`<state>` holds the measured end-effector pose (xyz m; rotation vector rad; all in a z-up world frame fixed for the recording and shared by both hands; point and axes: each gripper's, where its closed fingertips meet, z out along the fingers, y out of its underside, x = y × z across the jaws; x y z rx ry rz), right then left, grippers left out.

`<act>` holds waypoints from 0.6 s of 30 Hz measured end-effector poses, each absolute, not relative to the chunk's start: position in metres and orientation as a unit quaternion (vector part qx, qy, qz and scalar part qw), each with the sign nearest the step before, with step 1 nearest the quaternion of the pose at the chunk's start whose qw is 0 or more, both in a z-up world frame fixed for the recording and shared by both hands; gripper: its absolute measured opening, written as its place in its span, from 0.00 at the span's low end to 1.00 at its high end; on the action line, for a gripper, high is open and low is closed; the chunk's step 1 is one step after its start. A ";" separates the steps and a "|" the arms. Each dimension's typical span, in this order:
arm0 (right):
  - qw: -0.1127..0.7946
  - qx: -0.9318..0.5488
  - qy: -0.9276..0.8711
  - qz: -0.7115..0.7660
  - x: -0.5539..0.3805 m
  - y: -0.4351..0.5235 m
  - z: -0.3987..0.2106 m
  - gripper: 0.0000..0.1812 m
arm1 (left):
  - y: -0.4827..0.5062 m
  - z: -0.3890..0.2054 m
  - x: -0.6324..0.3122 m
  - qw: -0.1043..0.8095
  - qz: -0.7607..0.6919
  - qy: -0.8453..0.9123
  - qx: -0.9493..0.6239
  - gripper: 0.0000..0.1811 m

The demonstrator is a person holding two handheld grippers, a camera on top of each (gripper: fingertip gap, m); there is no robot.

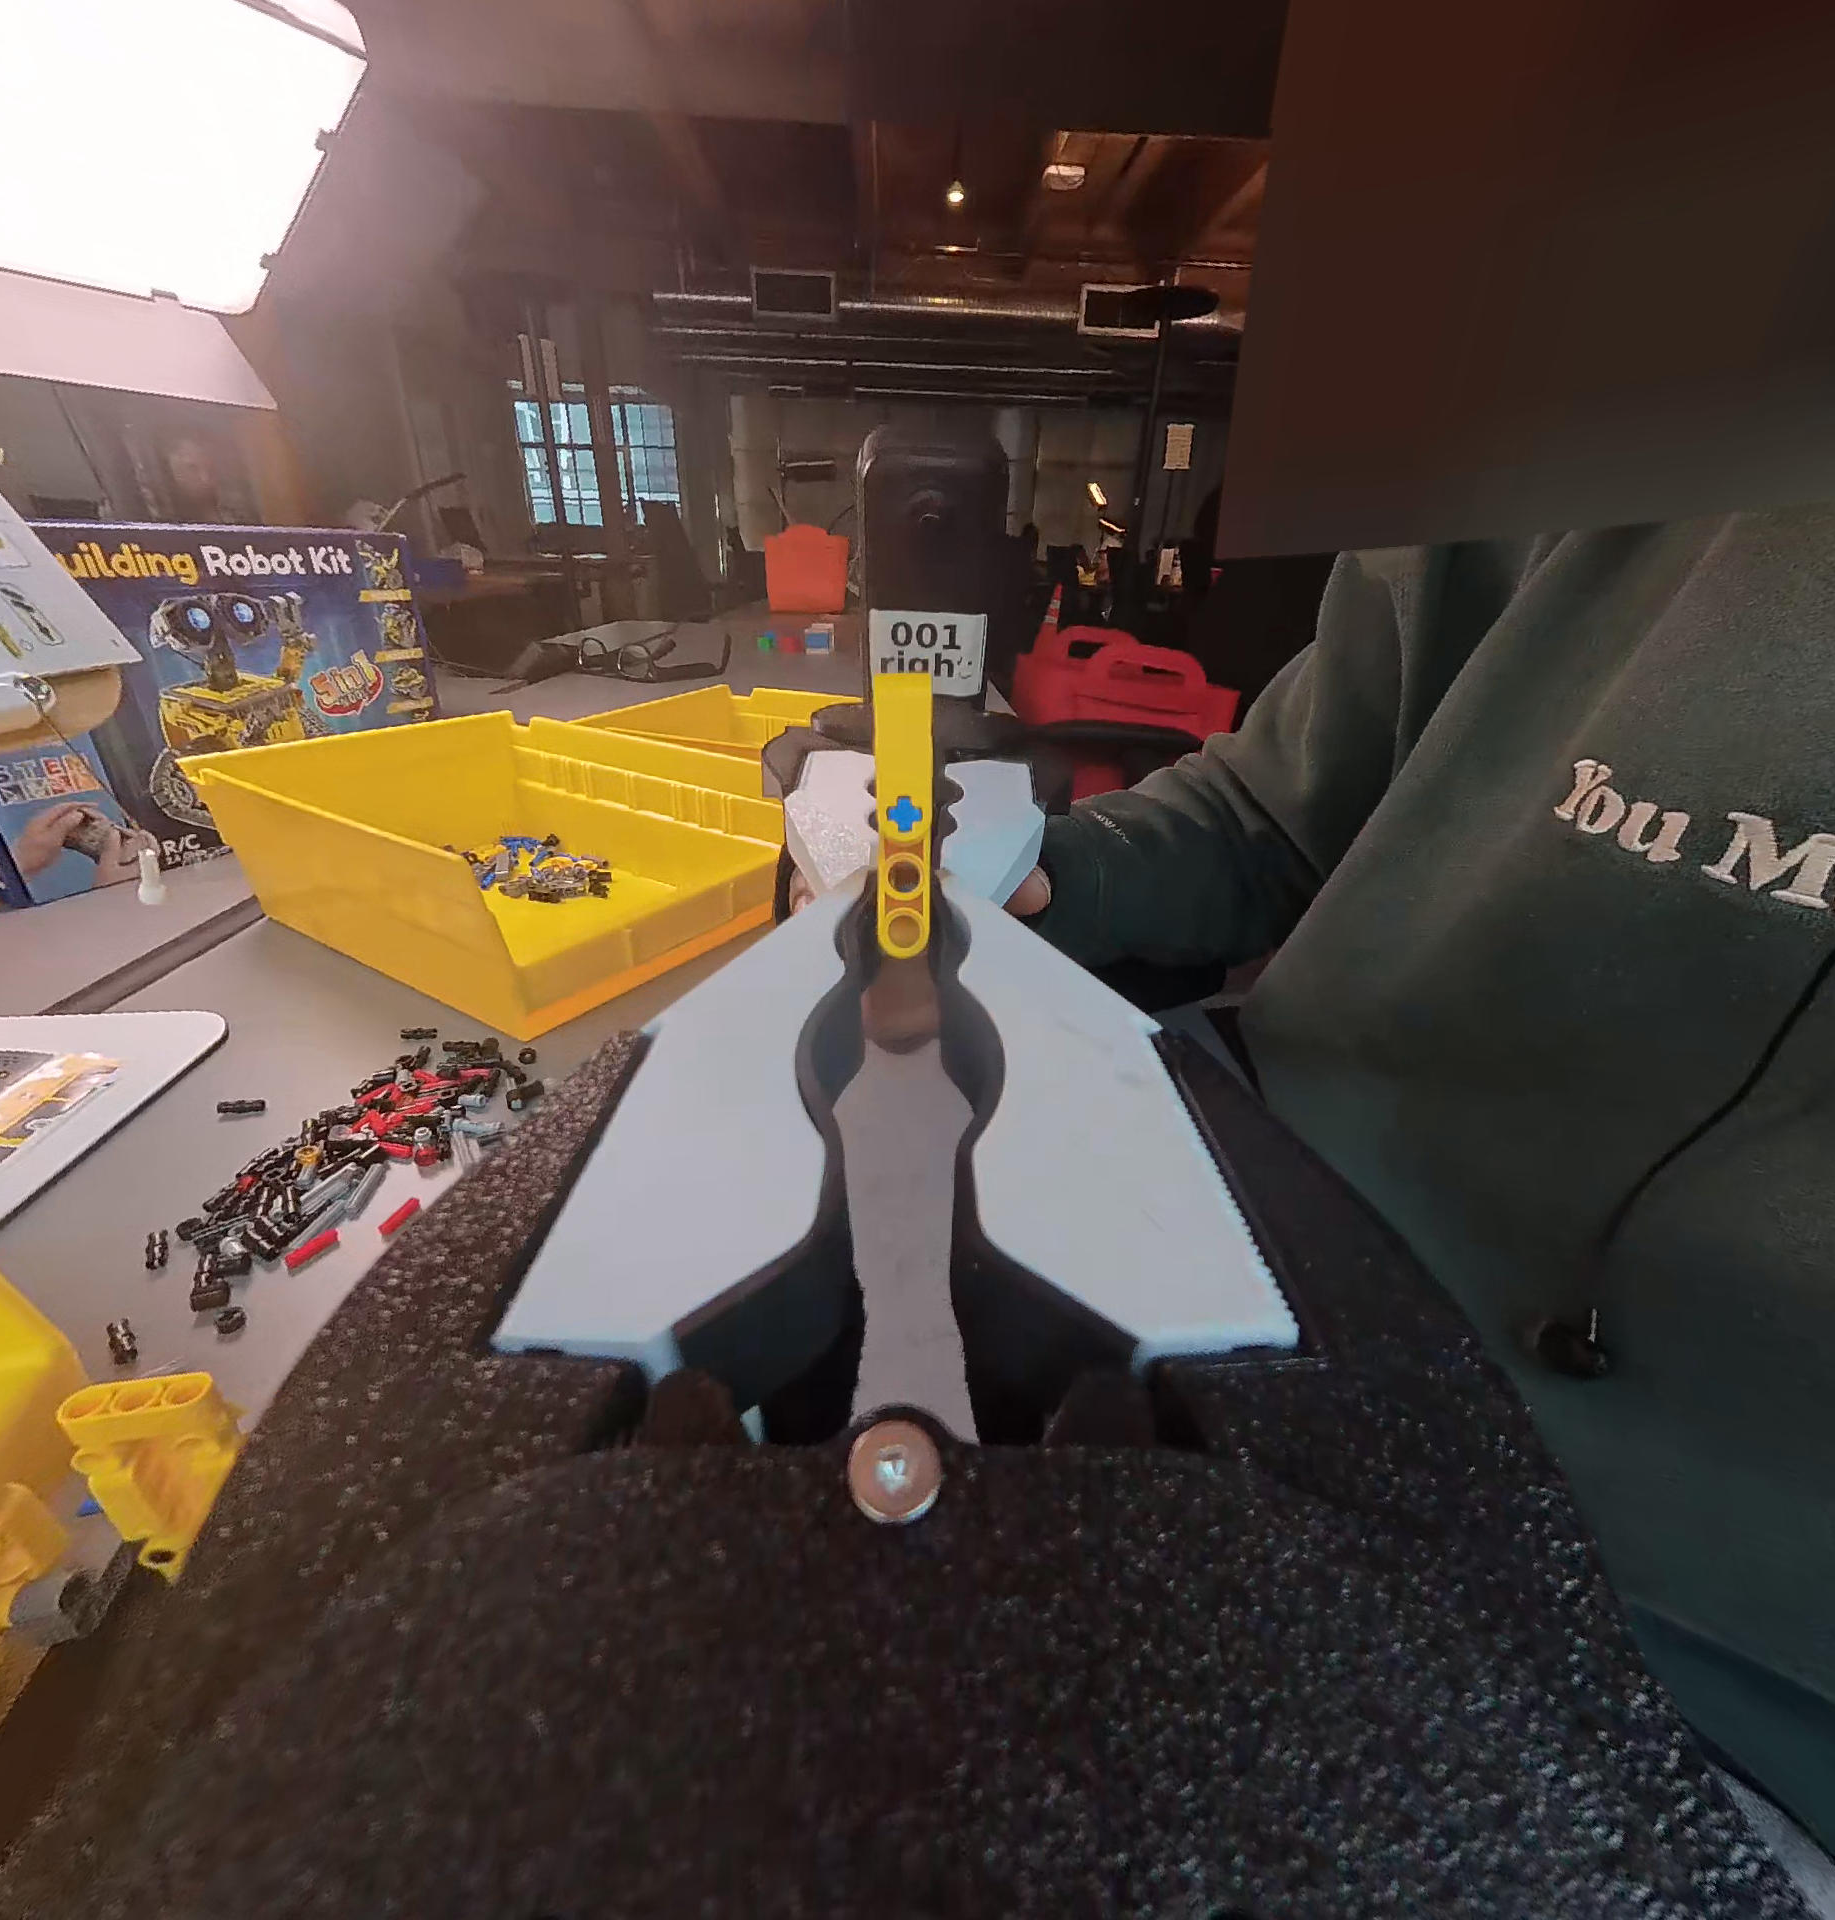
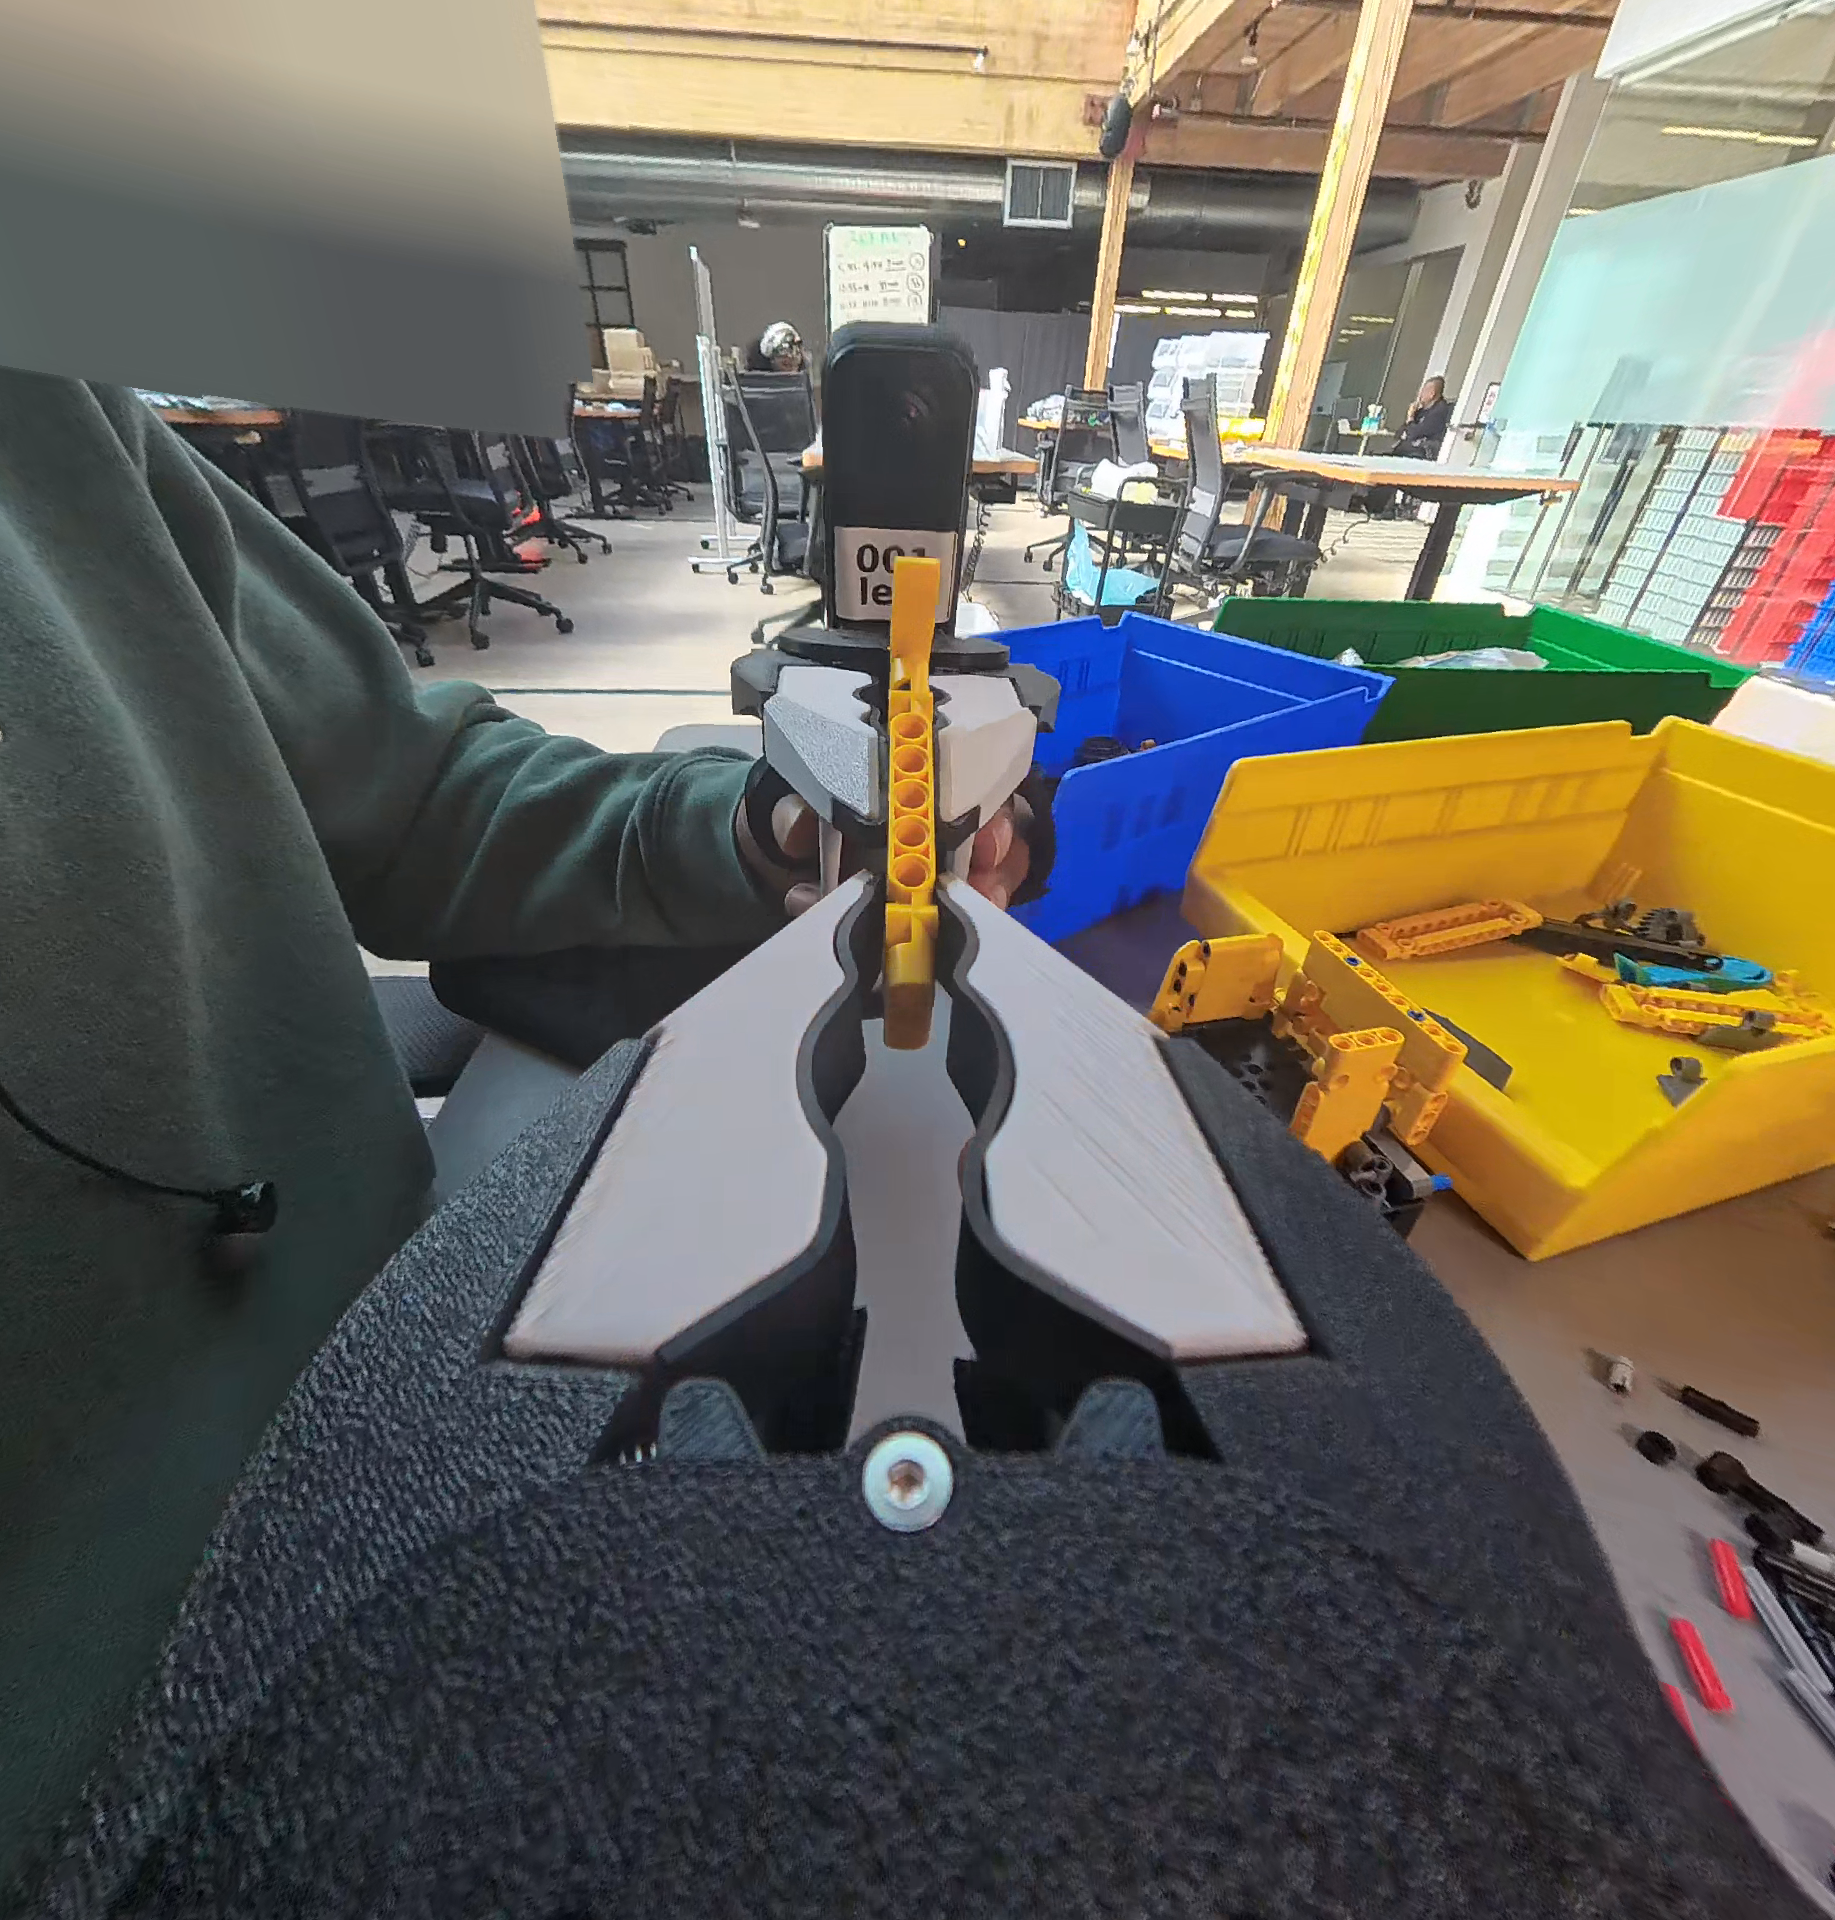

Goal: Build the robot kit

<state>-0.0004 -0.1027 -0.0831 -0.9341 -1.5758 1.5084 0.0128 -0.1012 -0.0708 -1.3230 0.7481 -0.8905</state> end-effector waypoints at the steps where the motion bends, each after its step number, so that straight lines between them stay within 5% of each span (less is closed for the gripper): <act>1: 0.380 -0.367 -0.621 0.579 0.000 -0.100 -0.085 0.05 | -0.100 -0.073 0.012 0.632 -0.394 0.325 -0.583 0.03; 18: 0.274 -0.465 -0.492 0.683 -0.002 -0.075 -0.095 0.04 | -0.072 -0.076 -0.001 0.615 -0.510 0.179 -0.574 0.03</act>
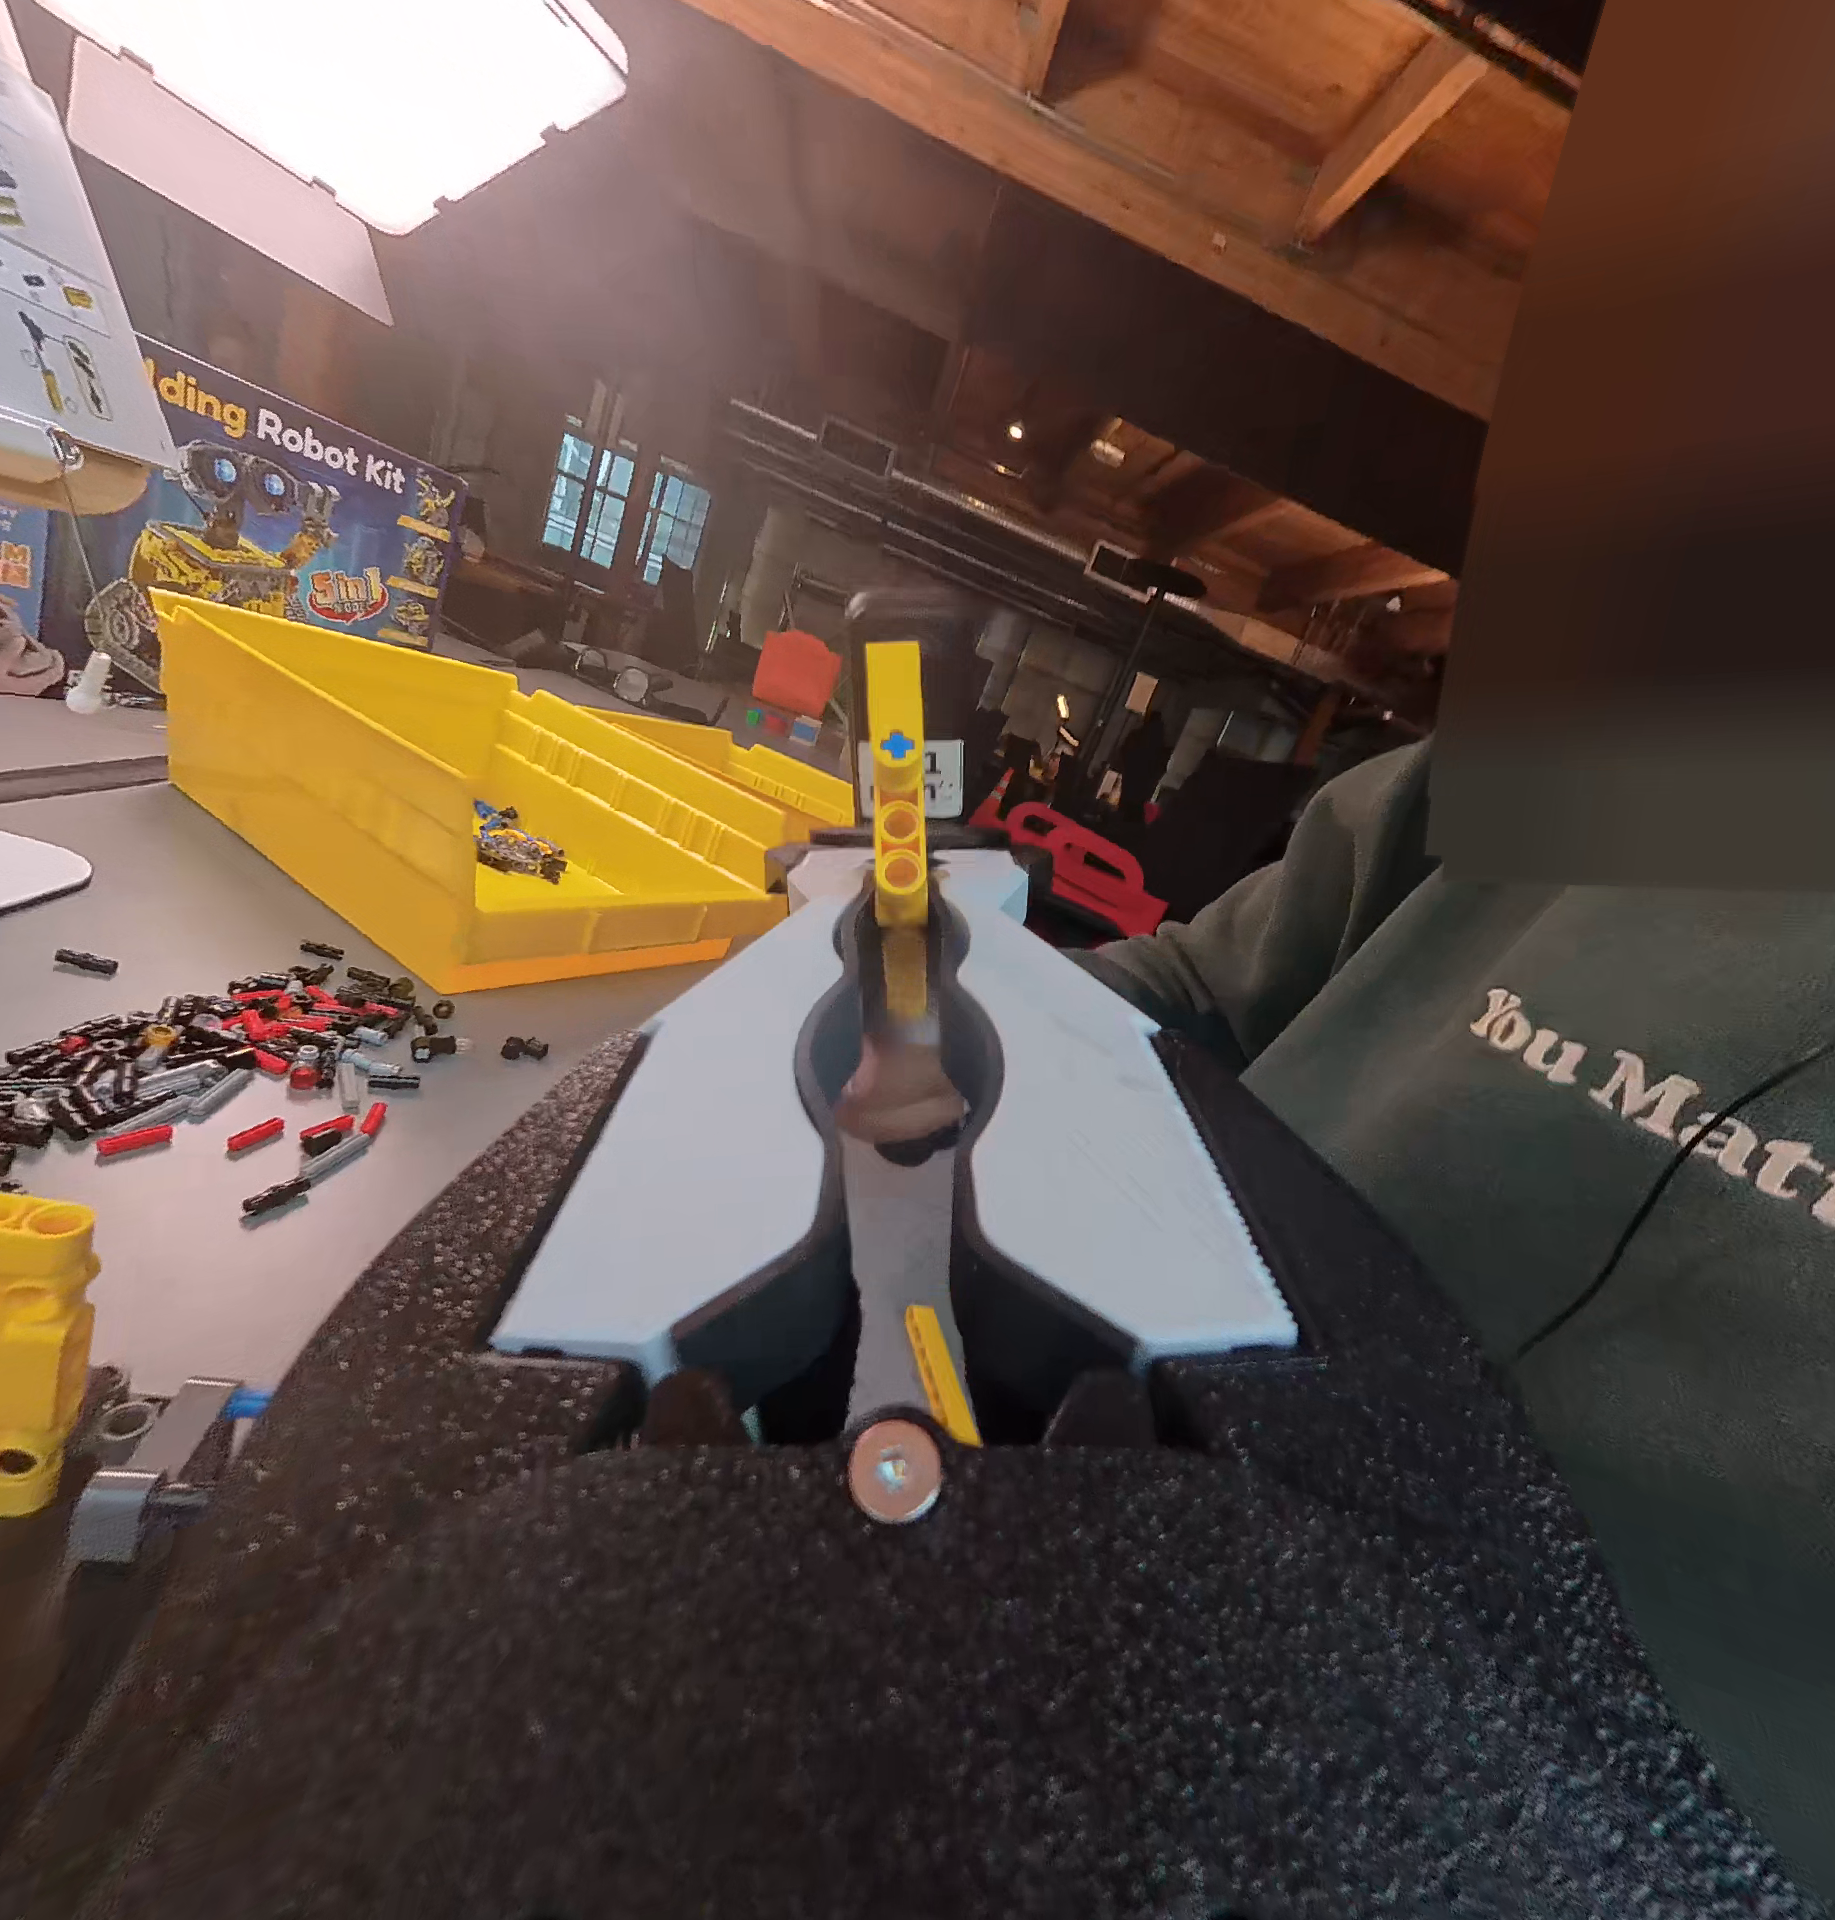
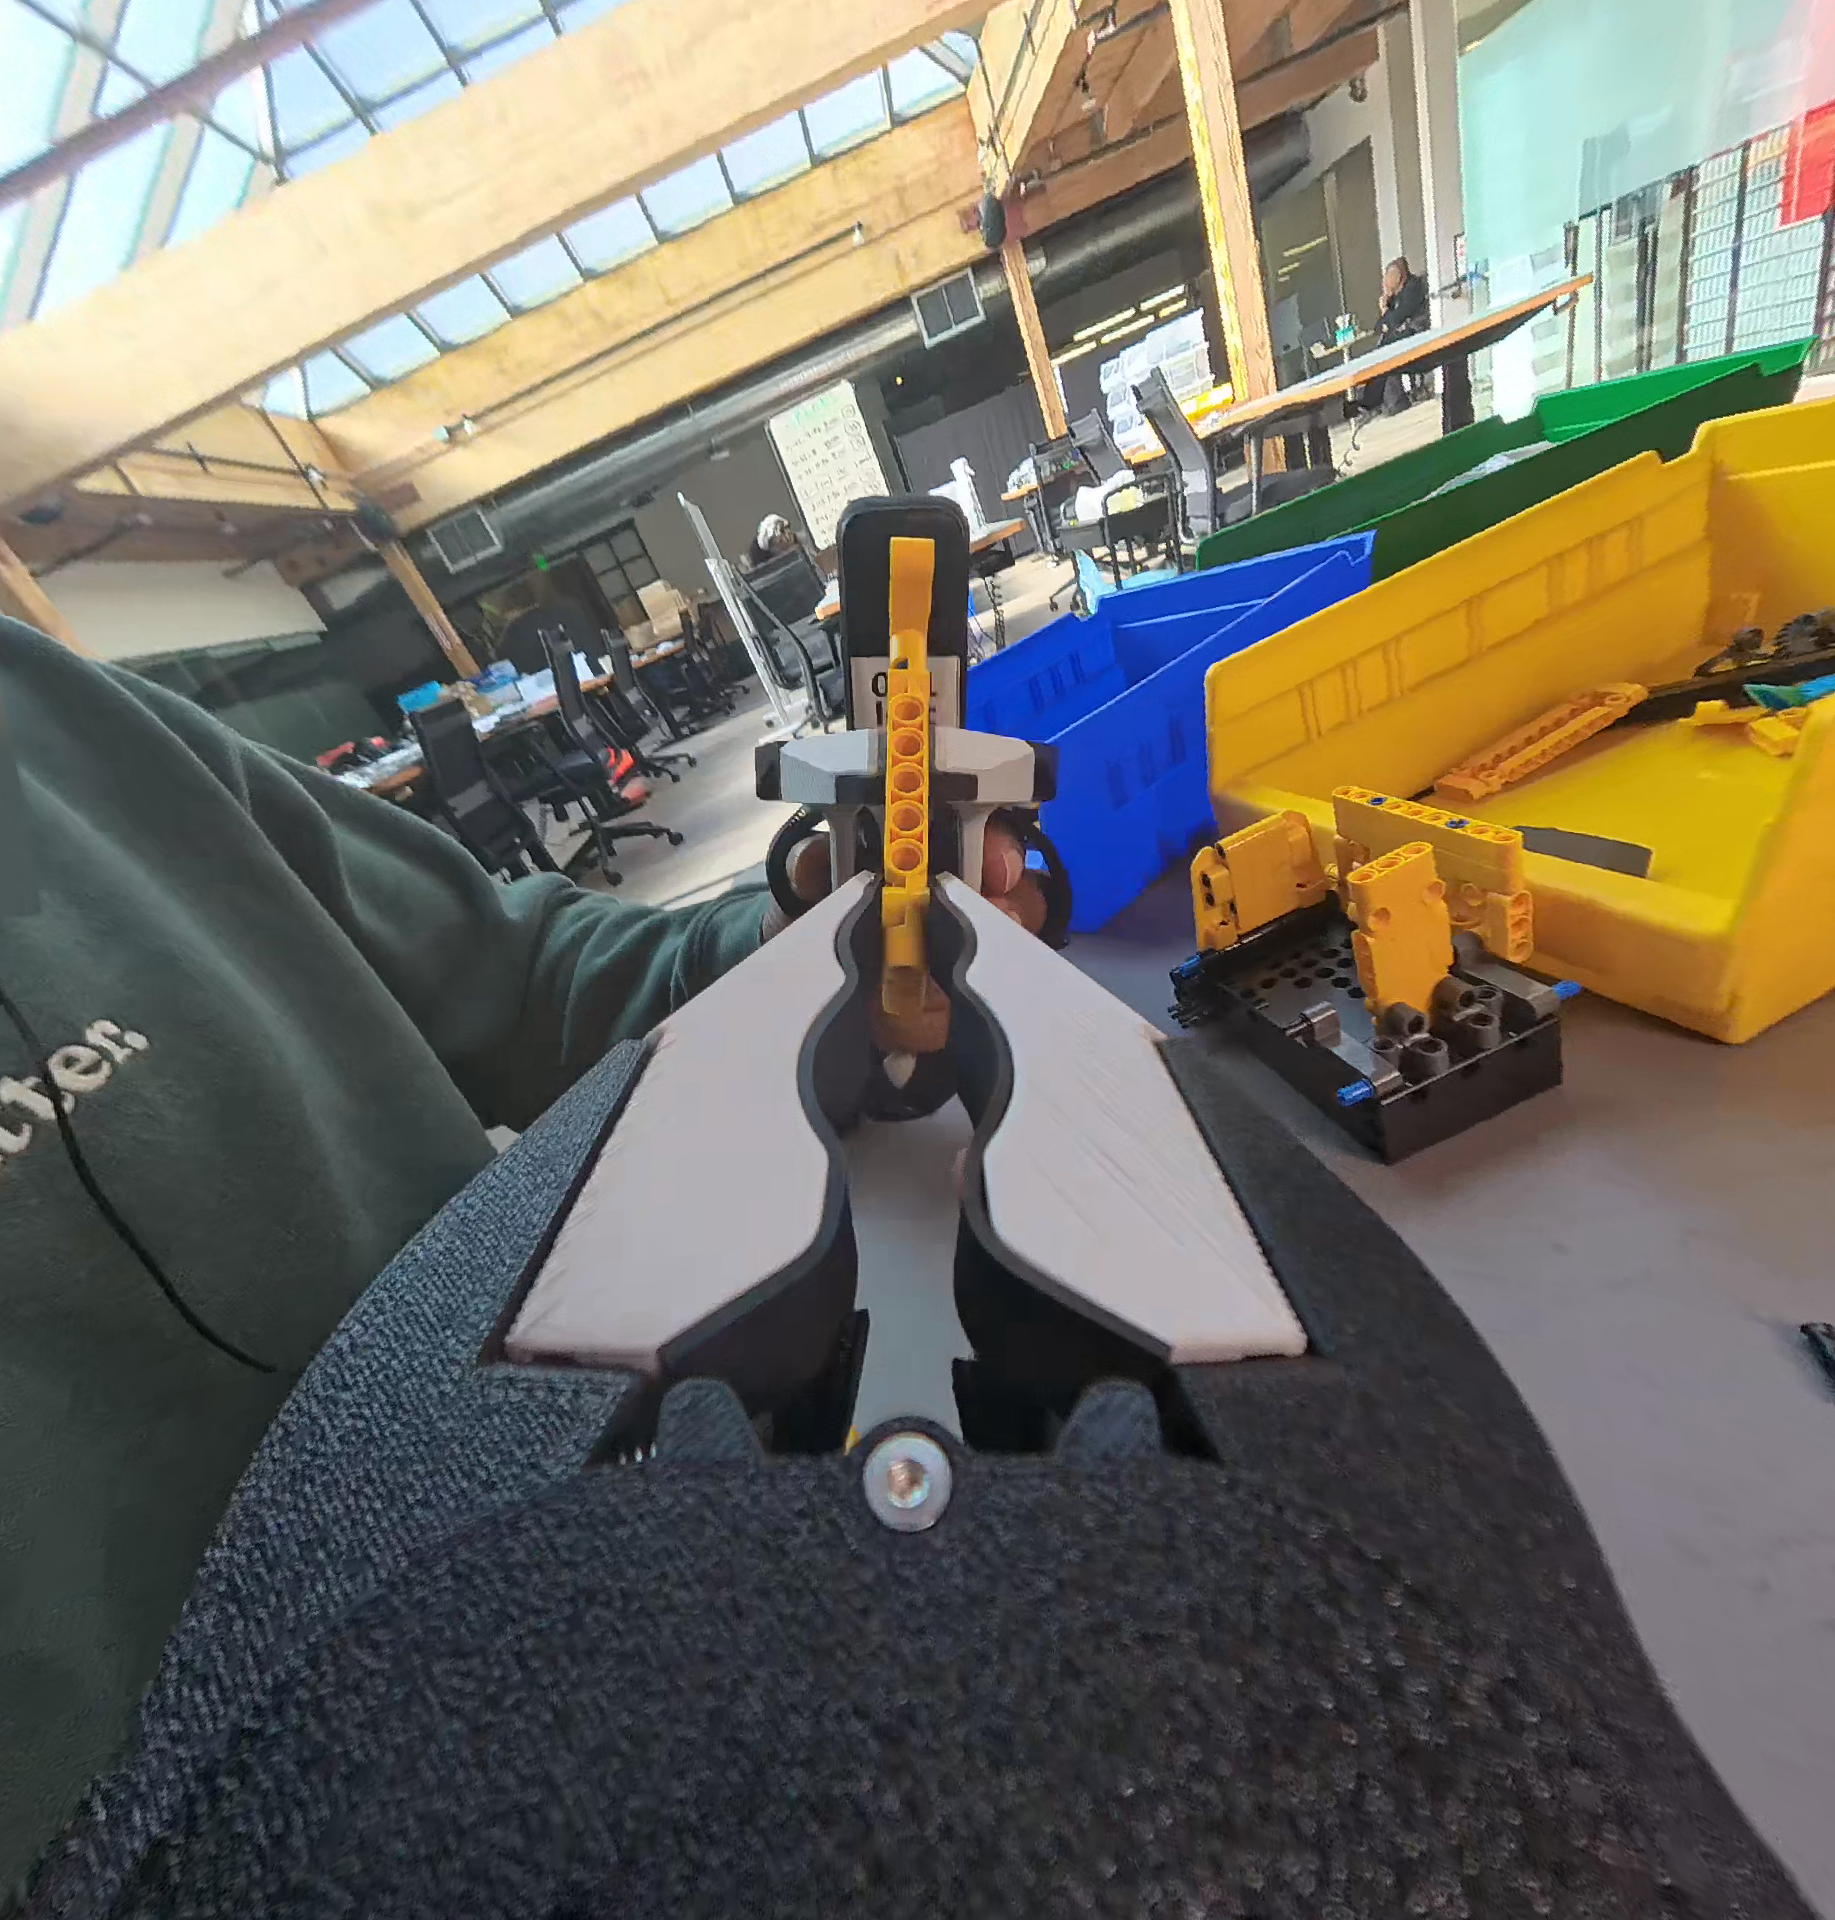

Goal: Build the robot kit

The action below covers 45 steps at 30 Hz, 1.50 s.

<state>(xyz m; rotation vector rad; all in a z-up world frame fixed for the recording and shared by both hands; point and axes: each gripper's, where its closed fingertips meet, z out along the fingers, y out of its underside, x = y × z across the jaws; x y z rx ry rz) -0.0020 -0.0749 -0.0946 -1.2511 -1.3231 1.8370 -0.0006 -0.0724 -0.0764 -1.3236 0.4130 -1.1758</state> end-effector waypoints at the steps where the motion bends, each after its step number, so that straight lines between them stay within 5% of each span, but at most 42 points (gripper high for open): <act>1: 0.272 -0.465 -0.478 0.694 -0.002 -0.075 -0.093 0.04 | -0.070 -0.074 -0.001 0.615 -0.524 0.161 -0.567 0.03; 11: 0.314 -0.455 -0.495 0.670 -0.002 -0.071 -0.094 0.09 | -0.059 -0.073 -0.003 0.607 -0.545 0.116 -0.567 0.02; 28: 0.307 -0.481 -0.464 0.678 -0.003 -0.058 -0.099 0.04 | -0.054 -0.081 -0.006 0.608 -0.511 0.112 -0.597 0.04; 34: 0.482 -0.442 -0.539 0.530 -0.006 -0.049 -0.103 0.04 | -0.046 -0.087 -0.010 0.614 -0.482 0.081 -0.620 0.04; 45: 0.387 -0.485 -0.526 0.581 -0.011 -0.053 -0.116 0.04 | -0.040 -0.090 -0.010 0.622 -0.482 0.058 -0.614 0.04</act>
